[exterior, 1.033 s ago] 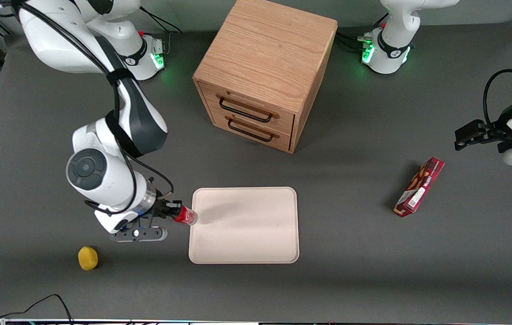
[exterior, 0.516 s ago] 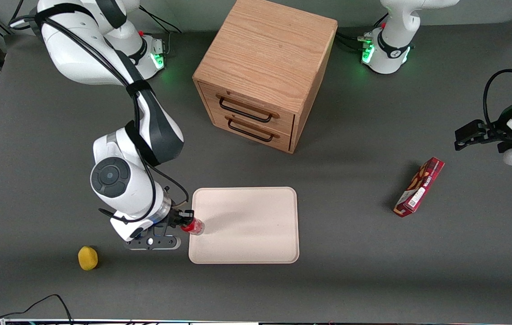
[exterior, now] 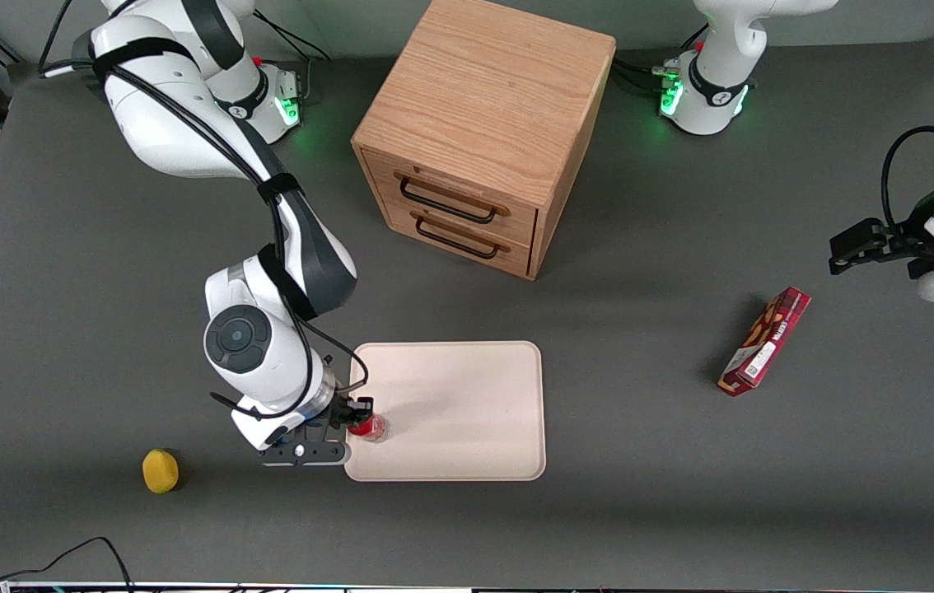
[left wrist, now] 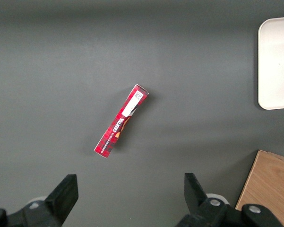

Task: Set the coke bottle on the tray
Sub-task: 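Carry the bottle with the right gripper onto the white tray, then open the right gripper to release the bottle on the tray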

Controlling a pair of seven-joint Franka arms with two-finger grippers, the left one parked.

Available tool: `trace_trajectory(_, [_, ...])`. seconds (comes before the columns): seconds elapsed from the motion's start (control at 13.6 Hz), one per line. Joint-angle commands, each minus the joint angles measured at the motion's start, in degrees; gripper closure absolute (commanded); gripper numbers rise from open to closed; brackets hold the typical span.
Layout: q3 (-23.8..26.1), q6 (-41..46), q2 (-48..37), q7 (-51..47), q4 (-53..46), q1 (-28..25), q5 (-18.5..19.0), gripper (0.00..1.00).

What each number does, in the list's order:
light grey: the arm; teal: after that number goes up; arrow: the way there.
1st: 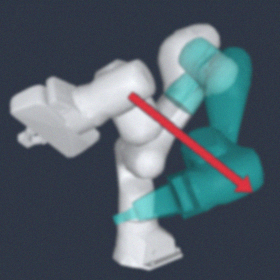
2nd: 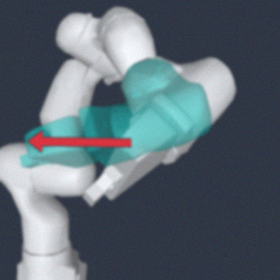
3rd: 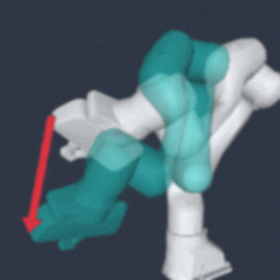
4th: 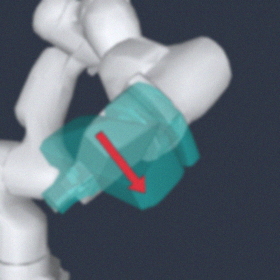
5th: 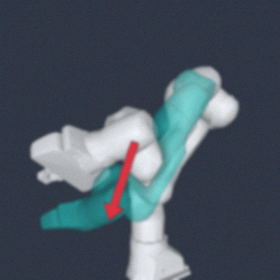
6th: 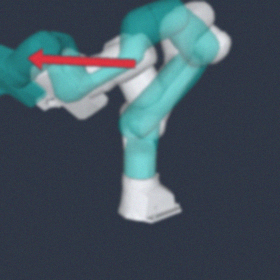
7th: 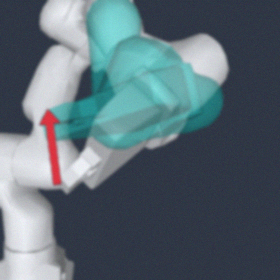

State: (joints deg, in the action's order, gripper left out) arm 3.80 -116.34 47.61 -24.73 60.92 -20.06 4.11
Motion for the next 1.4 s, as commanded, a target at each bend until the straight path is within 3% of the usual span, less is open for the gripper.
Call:
trace_trajectory(0.0, [-0.82,0.24,1.26,-0.85,-2.74,-0.16,1.08,0.03])
trace_trajectory(0.3, [-0.82,0.5,-0.05,-0.84,-2.74,-0.24,1.25,0.0])
trace_trajectory(0.66, [-0.82,10.69,-10.05,-0.85,-1.61,0.89,1.34,0.0])
trace_trajectory(1.03, [-0.29,11.67,-24.02,0.99,13.31,5.2,1.34,0.0])
trace_trajectory(1.33, [0.94,10.27,-34.22,7.76,23.33,12.31,0.46,0.0])
